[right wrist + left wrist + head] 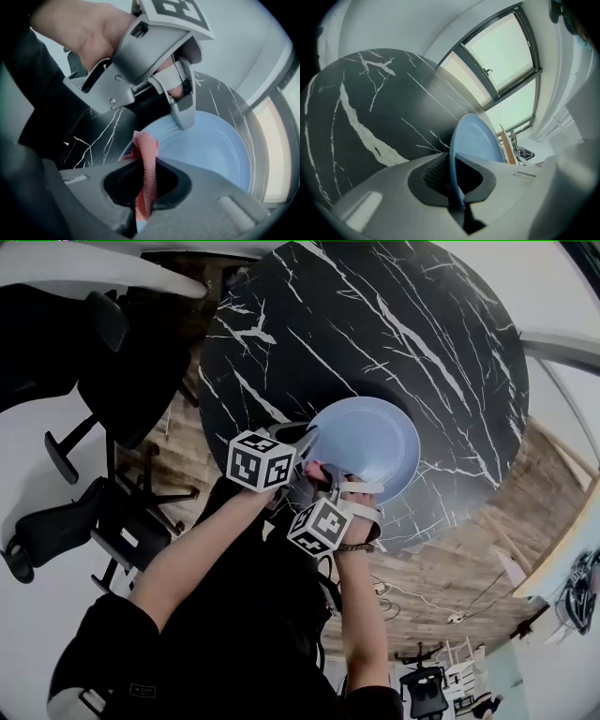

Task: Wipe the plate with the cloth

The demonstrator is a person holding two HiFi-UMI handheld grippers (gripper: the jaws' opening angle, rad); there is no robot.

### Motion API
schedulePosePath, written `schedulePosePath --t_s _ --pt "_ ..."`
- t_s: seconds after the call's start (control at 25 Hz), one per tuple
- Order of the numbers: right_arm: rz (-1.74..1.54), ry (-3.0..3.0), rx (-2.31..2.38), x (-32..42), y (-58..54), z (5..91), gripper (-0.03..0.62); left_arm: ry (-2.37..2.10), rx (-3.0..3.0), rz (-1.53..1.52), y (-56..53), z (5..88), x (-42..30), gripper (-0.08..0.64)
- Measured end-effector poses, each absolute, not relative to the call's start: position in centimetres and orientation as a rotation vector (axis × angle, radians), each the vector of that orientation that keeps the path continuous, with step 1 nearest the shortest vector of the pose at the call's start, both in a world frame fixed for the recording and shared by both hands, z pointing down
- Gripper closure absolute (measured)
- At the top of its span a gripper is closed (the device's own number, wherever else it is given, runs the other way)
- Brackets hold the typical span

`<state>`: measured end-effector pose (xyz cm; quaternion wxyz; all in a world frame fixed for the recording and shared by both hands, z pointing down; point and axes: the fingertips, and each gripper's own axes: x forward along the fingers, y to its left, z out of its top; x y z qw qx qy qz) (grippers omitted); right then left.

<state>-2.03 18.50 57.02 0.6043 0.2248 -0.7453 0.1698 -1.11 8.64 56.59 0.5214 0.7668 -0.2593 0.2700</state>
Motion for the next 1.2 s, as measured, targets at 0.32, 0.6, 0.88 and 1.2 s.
schedulePosePath --t_s 0.32,0.6,0.88,1.2 --pt "0.366 -1.784 0.593 -2.7 15.6 56.9 0.580 -0.616 1.852 0.673 8.7 56.5 -1.1 0.543" --pt "0.343 -1.785 0.676 -1.8 13.7 57.0 0.580 -0.601 1.863 0.696 8.7 56.5 -1.0 0.541" --pt "0.325 -1.789 0.734 -0.3 10.4 56.9 0.581 -0.592 1.863 0.703 8.7 56.6 -1.0 0.541" --pt "0.284 -1.742 0.841 2.9 5.5 56.9 0.581 -0.585 1.866 0.710 8.8 56.6 -1.0 0.541"
